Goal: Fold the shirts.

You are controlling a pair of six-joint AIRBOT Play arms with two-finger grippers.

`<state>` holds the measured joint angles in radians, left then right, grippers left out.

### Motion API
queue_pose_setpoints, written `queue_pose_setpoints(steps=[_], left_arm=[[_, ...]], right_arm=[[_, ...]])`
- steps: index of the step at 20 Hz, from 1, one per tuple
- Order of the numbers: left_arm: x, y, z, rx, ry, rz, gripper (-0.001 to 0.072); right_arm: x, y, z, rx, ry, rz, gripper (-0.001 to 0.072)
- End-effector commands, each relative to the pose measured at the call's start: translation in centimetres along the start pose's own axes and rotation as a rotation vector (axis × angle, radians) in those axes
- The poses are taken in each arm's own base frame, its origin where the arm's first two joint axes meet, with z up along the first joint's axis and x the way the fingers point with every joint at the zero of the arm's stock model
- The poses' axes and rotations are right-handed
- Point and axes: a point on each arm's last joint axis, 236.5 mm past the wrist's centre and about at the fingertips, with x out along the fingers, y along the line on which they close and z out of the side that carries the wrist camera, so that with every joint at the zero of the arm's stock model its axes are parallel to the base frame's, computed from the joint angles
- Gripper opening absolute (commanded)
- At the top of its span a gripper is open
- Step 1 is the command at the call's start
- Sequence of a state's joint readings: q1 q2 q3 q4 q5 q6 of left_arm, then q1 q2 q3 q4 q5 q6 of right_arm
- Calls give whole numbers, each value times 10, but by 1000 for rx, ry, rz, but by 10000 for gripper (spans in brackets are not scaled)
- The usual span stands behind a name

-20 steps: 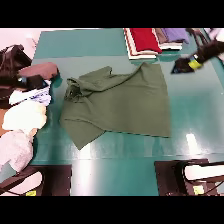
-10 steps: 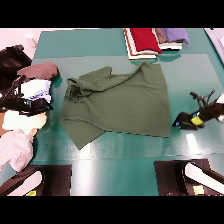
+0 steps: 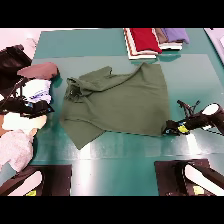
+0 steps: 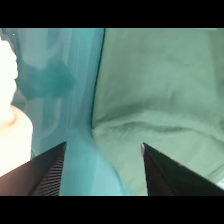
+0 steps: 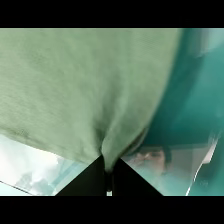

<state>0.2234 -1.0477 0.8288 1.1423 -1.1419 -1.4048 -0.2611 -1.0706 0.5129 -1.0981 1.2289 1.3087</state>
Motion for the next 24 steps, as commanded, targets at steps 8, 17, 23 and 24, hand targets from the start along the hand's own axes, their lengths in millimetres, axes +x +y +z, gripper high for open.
queue_pose_setpoints(steps=[8,17,23,24], left_arm=[[45,4,-23,-90,-19,-63,560],[69,-4,-44,-11,68,-4,560],[77,-40,-40,-71,73,-174,412],[76,-44,-44,-62,93,-188,338]], right_arm=[[-25,43,37,-174,-93,-19,19],[-35,53,42,-202,-100,-18,19],[-35,53,42,-203,-100,-20,19],[-35,53,42,-203,-100,-19,19]])
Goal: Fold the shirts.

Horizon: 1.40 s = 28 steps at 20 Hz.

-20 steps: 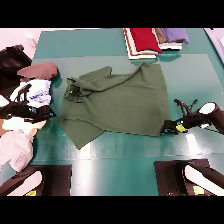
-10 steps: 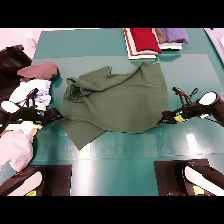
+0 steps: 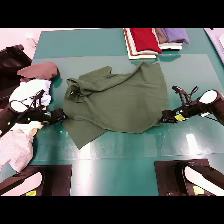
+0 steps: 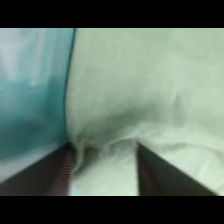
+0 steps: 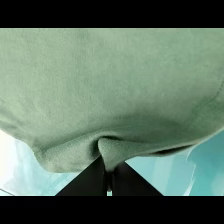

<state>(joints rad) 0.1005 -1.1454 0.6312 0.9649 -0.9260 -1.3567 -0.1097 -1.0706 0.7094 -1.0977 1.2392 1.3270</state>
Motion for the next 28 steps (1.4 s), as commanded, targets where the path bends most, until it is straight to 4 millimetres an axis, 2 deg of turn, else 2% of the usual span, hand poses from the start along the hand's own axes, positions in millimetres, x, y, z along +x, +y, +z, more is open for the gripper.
queue_pose_setpoints(steps=[1,2,3,5,6,7,8,10,11,13,14,16,18,20,22,23,24,25,26,28], left_arm=[[0,-20,-10,4,46,-85,219],[0,-21,-15,6,68,-91,82],[-3,-23,-16,17,83,-95,29],[-22,-41,0,74,53,-119,29],[-45,-57,18,123,-15,-133,29],[-73,-76,39,177,-106,-146,29],[-110,-98,60,231,-217,-160,29],[-214,-157,93,385,-501,-193,29],[-269,-185,98,457,-644,-209,29],[-387,-240,84,591,-940,-245,29],[-444,-264,66,656,-1080,-261,29],[-532,-297,18,765,-1300,-275,29],[-593,-312,-27,833,-1469,-259,28],[-635,-312,-57,822,-1595,-230,28],[-657,-302,-67,776,-1663,-187,28],[-656,-298,-63,747,-1656,-179,28],[-645,-292,-51,721,-1611,-162,28],[-625,-287,-35,704,-1538,-145,28],[-595,-278,-13,673,-1435,-132,28],[-523,-257,36,605,-1199,-107,28]], right_arm=[[-1,1,0,-2,-1,0,19],[-3,1,2,-5,-5,0,19],[-7,4,6,-13,-11,1,19],[-28,13,22,-48,-48,3,19],[-45,21,34,-78,-85,2,19],[-66,31,48,-111,-148,-4,19],[-95,43,64,-154,-237,-13,19],[-167,75,90,-250,-453,-35,19],[-206,92,96,-298,-564,-46,19],[-292,132,96,-397,-804,-70,19],[-336,153,89,-445,-923,-79,19],[-409,182,65,-520,-1125,-127,19],[-466,191,38,-538,-1274,-213,19],[-504,187,15,-502,-1363,-294,18],[-523,180,-1,-471,-1395,-363,18],[-525,177,-4,-463,-1383,-380,18],[-523,175,-3,-459,-1355,-387,18],[-519,170,1,-449,-1322,-400,18],[-510,165,9,-440,-1276,-402,17],[-479,148,38,-409,-1155,-400,17]])
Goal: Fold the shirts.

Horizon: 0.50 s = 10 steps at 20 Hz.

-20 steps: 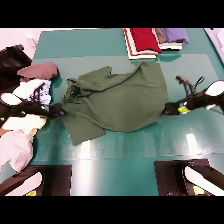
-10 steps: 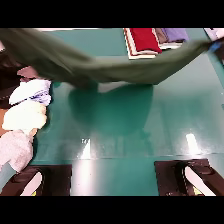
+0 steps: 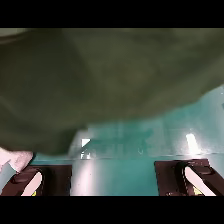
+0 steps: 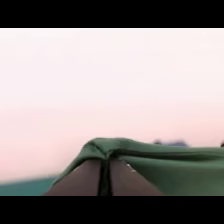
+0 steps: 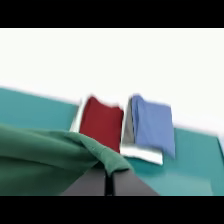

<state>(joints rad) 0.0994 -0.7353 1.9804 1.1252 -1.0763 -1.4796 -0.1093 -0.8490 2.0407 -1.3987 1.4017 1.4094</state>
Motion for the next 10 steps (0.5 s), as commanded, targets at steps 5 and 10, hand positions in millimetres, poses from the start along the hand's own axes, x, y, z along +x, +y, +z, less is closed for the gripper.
queue_pose_setpoints(steps=[5,10], left_arm=[[114,67,-290,-303,756,5,29],[142,98,-483,-465,1109,23,29]], right_arm=[[137,-10,-167,76,593,50,17],[221,-3,-325,138,977,106,18]])
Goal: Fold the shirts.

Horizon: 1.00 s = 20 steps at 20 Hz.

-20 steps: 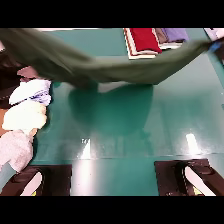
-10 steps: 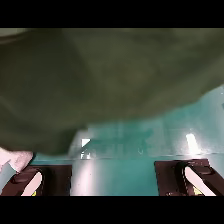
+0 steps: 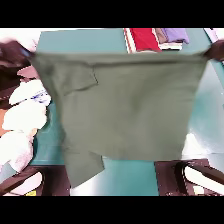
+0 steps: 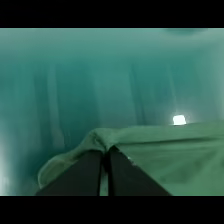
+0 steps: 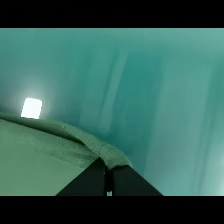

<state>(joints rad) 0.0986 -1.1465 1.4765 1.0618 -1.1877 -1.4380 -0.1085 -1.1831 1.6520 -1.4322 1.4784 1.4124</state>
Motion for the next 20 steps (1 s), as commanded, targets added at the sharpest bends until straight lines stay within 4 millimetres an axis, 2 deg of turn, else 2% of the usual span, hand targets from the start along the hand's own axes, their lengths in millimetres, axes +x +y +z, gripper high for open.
queue_pose_setpoints(steps=[1,3,5,7,9,10,11,13,17,20], left_arm=[[106,47,-54,-96,205,-13,29],[149,56,-54,-90,193,-30,29],[179,65,-46,-94,173,-18,28],[191,66,-36,-86,174,-25,29],[184,67,-28,-66,175,-22,29],[179,69,-30,-57,196,-19,29],[176,69,-39,-50,239,-19,29],[173,74,-67,-45,343,-12,29],[183,83,-118,-100,452,-7,29],[192,83,-152,-125,513,-5,29]], right_arm=[[112,-11,-38,36,229,30,18],[155,-17,-39,48,279,36,17],[180,-22,-26,51,292,41,18],[185,-17,-3,56,258,71,18],[174,-21,15,53,217,69,18],[167,-25,19,57,207,65,18],[163,-30,16,67,211,61,17],[161,-33,-4,87,247,59,18],[181,-31,-61,127,328,63,18],[196,-24,-93,146,362,72,19]])
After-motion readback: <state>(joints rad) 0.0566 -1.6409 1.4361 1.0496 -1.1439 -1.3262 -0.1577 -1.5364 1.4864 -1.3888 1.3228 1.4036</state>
